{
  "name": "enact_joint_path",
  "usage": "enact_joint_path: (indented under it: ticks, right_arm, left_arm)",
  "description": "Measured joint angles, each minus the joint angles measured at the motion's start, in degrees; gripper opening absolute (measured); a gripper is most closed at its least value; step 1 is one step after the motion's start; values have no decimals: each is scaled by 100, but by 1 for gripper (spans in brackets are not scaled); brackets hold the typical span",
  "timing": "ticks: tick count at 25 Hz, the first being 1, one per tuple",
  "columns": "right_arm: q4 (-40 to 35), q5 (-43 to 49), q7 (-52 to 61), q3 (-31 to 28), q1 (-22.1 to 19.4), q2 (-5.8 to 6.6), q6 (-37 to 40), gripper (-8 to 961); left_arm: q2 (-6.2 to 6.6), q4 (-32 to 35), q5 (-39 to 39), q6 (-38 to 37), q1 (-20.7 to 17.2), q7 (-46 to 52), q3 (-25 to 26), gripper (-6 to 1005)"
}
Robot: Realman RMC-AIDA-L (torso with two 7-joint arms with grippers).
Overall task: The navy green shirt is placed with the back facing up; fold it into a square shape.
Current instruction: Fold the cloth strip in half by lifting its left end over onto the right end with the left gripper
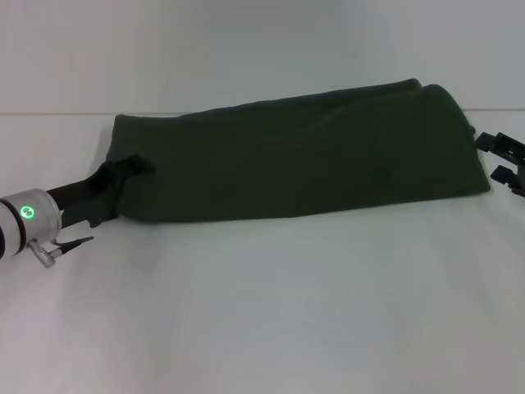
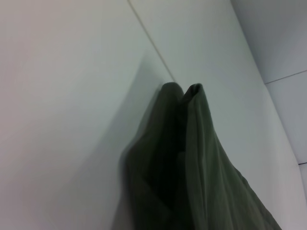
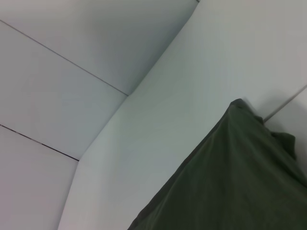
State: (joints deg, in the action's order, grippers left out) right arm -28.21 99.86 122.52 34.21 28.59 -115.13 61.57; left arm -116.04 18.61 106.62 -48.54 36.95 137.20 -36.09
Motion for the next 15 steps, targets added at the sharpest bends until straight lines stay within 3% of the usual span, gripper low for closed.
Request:
enact_joint_path:
  ticks: [5, 10, 13, 15]
  right_arm:
    - [0, 0, 0, -4, 4, 0, 0, 929]
    - [0, 0, 0, -11, -1, 0, -9, 929]
    - [0, -1, 0, -17, -3, 0, -11, 929]
    - [0, -2, 0, -25, -3, 0, -12, 929]
  left_arm:
    - [-42, 67, 2, 12, 13, -74, -3, 839]
    - [-48, 81, 3, 30, 10, -82, -3, 622]
    - [-58, 101, -1, 35, -4, -136, -3, 392]
    - [-65, 118, -23, 28, -5, -241, -3, 320]
